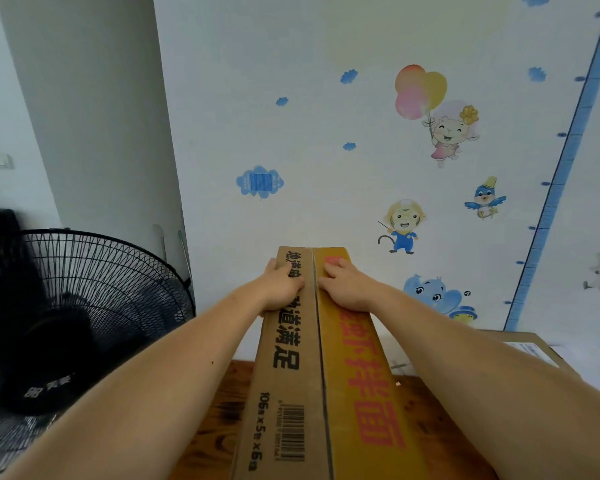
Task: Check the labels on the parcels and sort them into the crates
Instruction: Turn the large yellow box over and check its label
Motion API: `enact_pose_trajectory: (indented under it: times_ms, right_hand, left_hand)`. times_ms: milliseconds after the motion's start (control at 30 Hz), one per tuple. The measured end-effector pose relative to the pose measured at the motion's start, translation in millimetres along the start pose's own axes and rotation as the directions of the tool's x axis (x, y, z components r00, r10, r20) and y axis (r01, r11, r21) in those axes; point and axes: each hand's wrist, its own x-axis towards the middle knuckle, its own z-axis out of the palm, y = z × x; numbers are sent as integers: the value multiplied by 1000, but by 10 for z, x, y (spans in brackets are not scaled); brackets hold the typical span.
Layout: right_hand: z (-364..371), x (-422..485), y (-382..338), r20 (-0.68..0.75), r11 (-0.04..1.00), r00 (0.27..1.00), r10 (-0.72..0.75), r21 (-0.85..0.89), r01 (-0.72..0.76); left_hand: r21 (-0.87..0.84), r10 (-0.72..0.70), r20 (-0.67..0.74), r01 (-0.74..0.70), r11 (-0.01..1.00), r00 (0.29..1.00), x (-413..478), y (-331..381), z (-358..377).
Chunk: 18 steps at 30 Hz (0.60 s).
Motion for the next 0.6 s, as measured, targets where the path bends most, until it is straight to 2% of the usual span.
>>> enact_pose_trajectory:
  times_ms: [367,600]
  right_hand:
    - [82,246,37,71,982,997,-11,-186,24]
    - [61,314,-27,63,969,998,-12,-245,27]
  left_hand:
    - [245,25,104,-50,968,994,178,-45,-13]
    - [499,68,111,-115,859,992,410,-1,-40]
